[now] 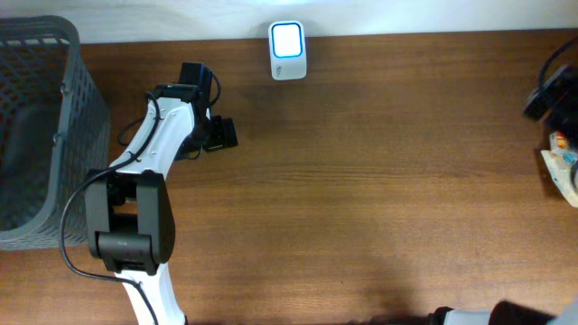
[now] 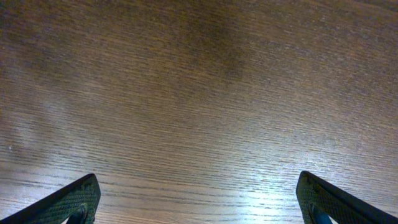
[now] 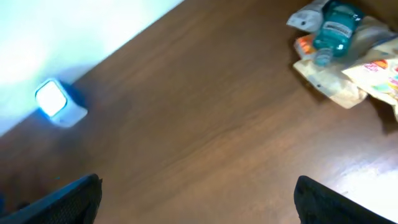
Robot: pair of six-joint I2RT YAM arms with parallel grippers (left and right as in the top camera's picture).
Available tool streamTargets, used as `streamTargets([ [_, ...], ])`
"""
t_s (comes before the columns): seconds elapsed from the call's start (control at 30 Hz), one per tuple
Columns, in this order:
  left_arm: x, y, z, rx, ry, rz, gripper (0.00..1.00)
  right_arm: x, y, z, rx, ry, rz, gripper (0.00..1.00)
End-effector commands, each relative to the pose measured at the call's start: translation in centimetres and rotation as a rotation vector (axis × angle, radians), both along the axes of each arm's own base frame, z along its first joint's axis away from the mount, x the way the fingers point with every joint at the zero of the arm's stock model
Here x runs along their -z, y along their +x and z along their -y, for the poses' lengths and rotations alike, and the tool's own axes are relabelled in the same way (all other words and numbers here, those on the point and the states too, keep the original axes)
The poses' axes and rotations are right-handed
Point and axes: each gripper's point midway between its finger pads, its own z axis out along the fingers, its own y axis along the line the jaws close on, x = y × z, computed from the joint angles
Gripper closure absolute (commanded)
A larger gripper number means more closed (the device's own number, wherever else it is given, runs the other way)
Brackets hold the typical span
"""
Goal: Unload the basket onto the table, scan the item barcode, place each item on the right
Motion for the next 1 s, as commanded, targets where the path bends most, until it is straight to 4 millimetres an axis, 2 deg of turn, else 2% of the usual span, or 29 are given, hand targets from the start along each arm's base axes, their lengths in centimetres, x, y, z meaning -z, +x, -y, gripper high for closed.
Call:
streamTargets([
  [0.0, -0.4, -0.1, 0.1, -0.002, -0.009, 0.007, 0.01, 3.3, -1.0, -2.9, -0.104, 0.015, -0.1, 0.01],
  [0.2, -0.4, -0.1, 0.1, -0.002, -0.009, 0.007, 0.01, 7.5, -3.8, -6.7, -0.226, 0.024, -0.143, 0.01],
  [0.27, -0.4, -0.1, 0.1, -0.002, -0.009, 0.007, 0.01, 8.8, -4.8, -7.3, -0.25, 0.026, -0.159, 0.01],
  [0.4, -0.4, -0.1, 0.1, -0.002, -0.009, 0.007, 0.01, 13.5, -9.0, -9.9, -0.327, 0.156, -0.316, 0.02],
  [0.47, -0.4, -0.1, 0.1, -0.002, -0.009, 0.008, 0.01, 15.0, -9.8, -10.6, -0.342, 0.204, -0.374, 0.02],
  [0.63, -0.4, -0.1, 0.1, -0.002, -0.009, 0.008, 0.01, 17.3, -9.8, -10.6, -0.331, 0.224, -0.481, 0.02],
  [0.8, -0.4, -0.1, 0.1, -0.002, -0.009, 0.007, 0.01, 18.6, -9.0, -10.5, -0.323, 0.237, -0.559, 0.02],
  [0.97, -0.4, -0.1, 0.1, -0.002, -0.009, 0.008, 0.01, 19.0, -8.1, -10.4, -0.323, 0.237, -0.56, 0.02],
])
